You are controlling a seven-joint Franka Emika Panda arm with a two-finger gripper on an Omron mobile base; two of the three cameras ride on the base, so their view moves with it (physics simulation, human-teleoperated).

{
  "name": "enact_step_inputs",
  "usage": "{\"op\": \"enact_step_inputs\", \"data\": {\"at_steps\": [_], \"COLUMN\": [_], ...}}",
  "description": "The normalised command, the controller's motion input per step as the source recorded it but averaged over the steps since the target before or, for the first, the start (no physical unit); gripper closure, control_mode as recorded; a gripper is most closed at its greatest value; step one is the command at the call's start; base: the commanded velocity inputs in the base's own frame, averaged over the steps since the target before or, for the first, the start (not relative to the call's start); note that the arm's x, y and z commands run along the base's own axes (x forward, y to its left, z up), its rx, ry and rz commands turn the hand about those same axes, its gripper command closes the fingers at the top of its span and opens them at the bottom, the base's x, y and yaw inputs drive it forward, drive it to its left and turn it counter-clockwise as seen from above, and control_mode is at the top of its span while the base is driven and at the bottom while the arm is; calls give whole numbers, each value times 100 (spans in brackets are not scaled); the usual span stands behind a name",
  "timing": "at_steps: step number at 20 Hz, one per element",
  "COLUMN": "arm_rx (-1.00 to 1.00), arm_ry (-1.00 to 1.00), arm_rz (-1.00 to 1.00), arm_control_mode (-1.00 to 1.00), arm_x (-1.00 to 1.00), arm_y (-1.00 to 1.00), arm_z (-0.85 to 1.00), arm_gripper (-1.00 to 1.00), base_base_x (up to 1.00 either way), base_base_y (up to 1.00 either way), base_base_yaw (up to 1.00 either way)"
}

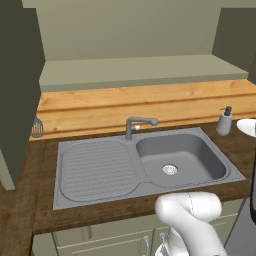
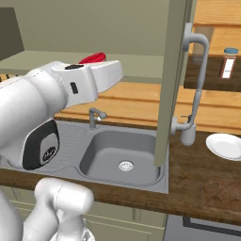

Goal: From the different types of pastries on the counter, select a croissant and place it on the cutting board. Then retrieve a jar of jam from the cabinet and place it alongside the croissant on the cutting board.

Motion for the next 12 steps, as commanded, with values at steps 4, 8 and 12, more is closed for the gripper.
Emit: {"op": "enact_step_inputs", "data": {"at_steps": [4, 8, 12], "arm_rx": [-2, -6, -11], "arm_ry": [11, 16, 18], "arm_rz": [5, 23, 29], "arm_control_mode": [-100, -100, -100], "arm_x": [-100, -100, -100], "arm_y": [-52, -29, -15], "arm_z": [2, 0, 0], "arm_gripper": [100, 100, 100], "base_base_x": [0, 0, 0], "base_base_y": [0, 0, 0], "base_base_yaw": [0, 0, 0]}}
